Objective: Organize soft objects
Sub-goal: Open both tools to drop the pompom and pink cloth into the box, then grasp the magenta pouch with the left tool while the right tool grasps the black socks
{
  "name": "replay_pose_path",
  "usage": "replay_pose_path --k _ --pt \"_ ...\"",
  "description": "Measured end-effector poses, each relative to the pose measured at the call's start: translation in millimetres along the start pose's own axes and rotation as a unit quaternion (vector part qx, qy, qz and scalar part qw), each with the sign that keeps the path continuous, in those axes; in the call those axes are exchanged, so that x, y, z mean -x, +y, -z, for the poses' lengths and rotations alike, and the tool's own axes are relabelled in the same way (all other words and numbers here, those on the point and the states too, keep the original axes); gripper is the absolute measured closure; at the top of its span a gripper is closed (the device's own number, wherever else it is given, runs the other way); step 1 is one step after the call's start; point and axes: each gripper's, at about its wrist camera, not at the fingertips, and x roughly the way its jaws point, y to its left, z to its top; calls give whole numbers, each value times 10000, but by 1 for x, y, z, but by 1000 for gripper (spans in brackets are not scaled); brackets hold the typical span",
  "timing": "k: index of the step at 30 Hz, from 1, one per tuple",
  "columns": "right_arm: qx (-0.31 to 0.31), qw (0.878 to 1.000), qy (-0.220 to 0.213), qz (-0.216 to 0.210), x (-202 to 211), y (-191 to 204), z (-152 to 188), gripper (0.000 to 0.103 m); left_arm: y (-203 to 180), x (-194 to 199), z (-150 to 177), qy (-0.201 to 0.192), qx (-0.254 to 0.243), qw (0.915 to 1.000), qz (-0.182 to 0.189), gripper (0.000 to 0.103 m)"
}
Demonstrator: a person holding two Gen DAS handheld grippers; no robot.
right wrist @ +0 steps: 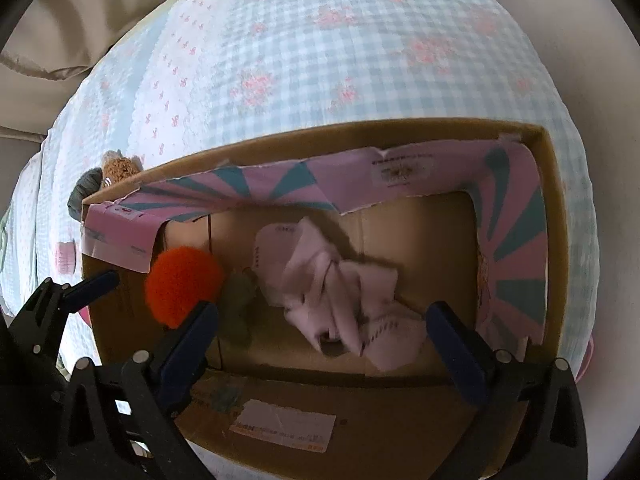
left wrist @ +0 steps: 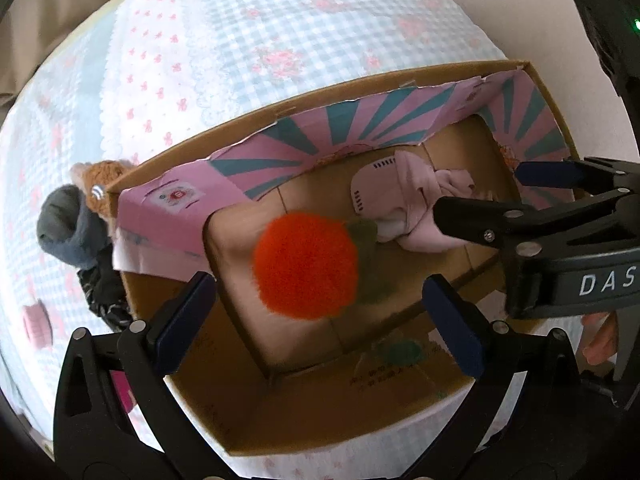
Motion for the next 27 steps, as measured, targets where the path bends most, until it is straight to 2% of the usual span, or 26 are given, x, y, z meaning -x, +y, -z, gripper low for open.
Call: replay_pose_path --k 8,16,22,27 --pt "-91 9993 -369 54 35 3 13 0 4 35 14 -317 -12 9995 -2 1" --pt "49 9946 -1027 118 105 27 40 0 6 109 36 -1000 44 9950 -48 0" --pt "298 9814 -1854 400 179 63 74 0 19 184 66 -1634 321 9859 -155 0" --pt "400 9682 -2395 602 232 94 107 0 40 247 102 -2197 610 9733 -269 0"
